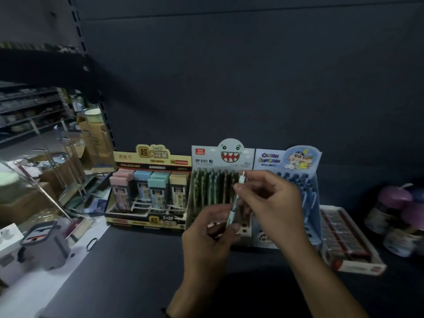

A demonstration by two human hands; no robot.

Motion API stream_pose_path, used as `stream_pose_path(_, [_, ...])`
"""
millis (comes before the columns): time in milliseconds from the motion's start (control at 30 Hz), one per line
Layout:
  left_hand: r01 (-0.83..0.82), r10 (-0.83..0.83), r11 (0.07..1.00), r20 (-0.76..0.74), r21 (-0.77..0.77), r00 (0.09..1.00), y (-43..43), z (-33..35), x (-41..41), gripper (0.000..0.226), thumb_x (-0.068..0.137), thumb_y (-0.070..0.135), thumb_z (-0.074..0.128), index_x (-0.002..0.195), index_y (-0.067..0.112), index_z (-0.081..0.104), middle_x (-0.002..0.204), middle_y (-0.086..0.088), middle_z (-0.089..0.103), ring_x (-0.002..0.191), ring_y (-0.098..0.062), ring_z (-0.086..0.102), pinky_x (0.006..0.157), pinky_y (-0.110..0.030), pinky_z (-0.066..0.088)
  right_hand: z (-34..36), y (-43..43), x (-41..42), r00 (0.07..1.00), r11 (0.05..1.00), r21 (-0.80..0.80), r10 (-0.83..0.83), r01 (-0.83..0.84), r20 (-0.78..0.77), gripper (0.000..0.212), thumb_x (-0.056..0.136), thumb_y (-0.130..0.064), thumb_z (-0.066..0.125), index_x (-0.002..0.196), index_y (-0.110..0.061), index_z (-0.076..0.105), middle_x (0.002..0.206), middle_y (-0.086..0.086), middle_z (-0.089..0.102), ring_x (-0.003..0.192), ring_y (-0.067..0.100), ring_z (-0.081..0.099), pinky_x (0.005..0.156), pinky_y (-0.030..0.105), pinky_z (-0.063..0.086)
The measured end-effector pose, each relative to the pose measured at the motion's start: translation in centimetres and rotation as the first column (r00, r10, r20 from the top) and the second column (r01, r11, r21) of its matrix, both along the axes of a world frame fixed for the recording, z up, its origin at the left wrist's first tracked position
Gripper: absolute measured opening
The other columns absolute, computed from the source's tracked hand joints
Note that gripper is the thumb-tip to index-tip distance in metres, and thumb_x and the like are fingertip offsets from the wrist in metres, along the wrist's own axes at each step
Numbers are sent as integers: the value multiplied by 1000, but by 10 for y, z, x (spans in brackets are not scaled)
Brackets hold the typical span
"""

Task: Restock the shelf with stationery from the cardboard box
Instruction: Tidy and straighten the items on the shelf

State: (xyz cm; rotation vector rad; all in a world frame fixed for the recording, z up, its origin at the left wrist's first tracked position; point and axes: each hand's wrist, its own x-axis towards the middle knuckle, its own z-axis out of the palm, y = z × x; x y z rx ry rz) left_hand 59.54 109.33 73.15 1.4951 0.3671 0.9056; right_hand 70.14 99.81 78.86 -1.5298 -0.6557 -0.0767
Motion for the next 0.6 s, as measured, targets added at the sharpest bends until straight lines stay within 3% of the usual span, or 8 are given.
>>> stream_pose_path(100, [33, -27, 997, -86, 63, 996, -11, 1, 12, 35, 84, 9, 89, 99, 37, 75, 94, 8, 77, 87, -14, 79, 72, -39, 67, 1, -21, 6, 997, 997, -10, -72, 72, 38, 25, 88, -19, 86, 109, -30, 79, 84, -10, 78, 81, 6, 76, 77, 35, 64])
stream_pose_path(233, [69, 31, 912, -236, 405, 971, -19, 1, 17, 36, 85, 33, 89, 102, 49, 62, 99, 27, 67, 97, 7, 64, 75, -11, 51, 1, -54, 22, 979, 986, -7, -166, 168, 114, 35, 92, -17, 82, 120, -38, 74, 81, -5, 77, 76, 12, 76, 73, 33, 61])
stream_pose_path(300, [127, 61, 825, -310, 551, 949, -21, -6, 19, 33, 92, 38, 82, 108, 51, 57, 112, 29, 57, 108, 4, 56, 83, -13, 48, -3, -66, 31, 961, 974, -40, -213, 223, 178, 38, 92, -20, 83, 121, -43, 73, 83, -7, 77, 77, 13, 77, 77, 41, 64])
stream_pose_path(400, [151, 184, 635, -338, 758, 923, -20, -22, 22, 30, 98, 28, 73, 118, 46, 61, 131, 21, 54, 126, -13, 46, 101, -32, 44, -9, -70, 36, 923, 942, -103, -283, 319, 261, 41, 91, -24, 84, 124, -45, 72, 83, -15, 75, 79, 5, 75, 86, 42, 64])
stream_pose_path(467, [139, 245, 583, -337, 800, 909, -19, -27, 25, 31, 96, 24, 72, 118, 44, 66, 134, 15, 55, 126, -18, 44, 102, -35, 43, -11, -68, 31, 905, 920, -154, -305, 361, 296, 46, 92, -28, 82, 132, -45, 67, 84, -22, 73, 83, -1, 72, 93, 34, 60])
stream_pose_path(600, [162, 272, 517, -340, 841, 900, -16, -32, 27, 29, 93, 26, 72, 117, 41, 69, 129, 12, 57, 119, -20, 49, 98, -34, 44, -16, -59, 25, 883, 908, -193, -282, 372, 375, 35, 94, -26, 81, 127, -33, 71, 89, -23, 69, 81, -5, 70, 81, 13, 58])
